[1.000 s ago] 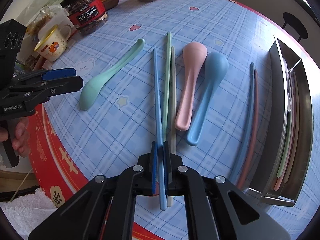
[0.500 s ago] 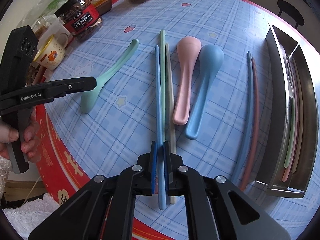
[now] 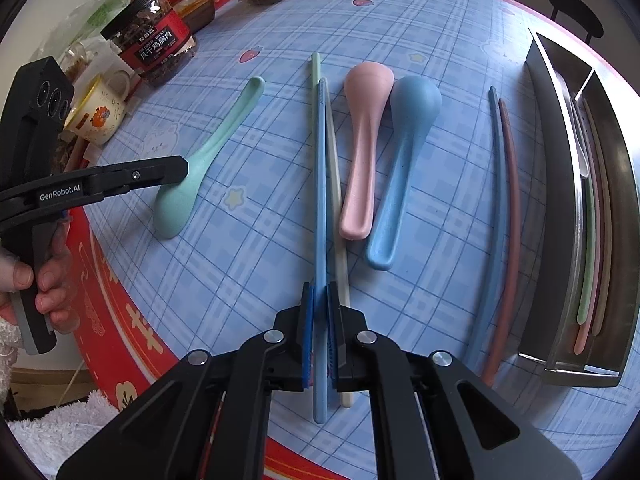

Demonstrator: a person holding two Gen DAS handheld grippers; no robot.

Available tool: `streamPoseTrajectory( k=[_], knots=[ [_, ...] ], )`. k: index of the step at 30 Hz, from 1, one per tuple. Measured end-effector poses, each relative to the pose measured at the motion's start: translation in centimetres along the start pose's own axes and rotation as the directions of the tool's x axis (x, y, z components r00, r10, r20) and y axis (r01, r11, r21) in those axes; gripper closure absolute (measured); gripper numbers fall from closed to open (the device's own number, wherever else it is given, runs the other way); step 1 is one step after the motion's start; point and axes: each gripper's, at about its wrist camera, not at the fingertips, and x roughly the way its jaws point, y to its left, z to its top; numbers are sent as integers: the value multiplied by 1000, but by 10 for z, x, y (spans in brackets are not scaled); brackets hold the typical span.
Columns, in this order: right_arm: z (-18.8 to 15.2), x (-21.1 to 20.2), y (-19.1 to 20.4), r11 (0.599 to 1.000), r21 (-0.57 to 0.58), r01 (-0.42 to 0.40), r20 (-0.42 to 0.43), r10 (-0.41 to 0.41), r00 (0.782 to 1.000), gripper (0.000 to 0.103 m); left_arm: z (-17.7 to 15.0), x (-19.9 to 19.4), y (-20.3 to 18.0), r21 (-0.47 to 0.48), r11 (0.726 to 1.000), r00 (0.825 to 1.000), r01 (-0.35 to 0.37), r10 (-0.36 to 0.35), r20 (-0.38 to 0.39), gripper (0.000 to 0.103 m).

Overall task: Organize utensils
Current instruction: 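Close the left tool on the mint spoon handle while the right tool grasps a light-blue chopstick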

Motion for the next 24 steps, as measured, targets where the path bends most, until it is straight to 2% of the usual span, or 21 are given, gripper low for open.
streamPoseTrajectory(
  k=[5,16,24],
  knots=[
    [-2,-3,-1,1000,9,-5,7,5,1000,96,-6,6,-27,92,996,1000,-1,4,-29,84],
    [-9,-7,-7,998,59,-36,6,36,999,96,-20,28,-72,203,979,996,27,-8,-94,86],
    [-12,-9,-11,995,86,-58,14,57,998,96,-22,42,-81,222,975,995,-15,37,-93,84]
  ],
)
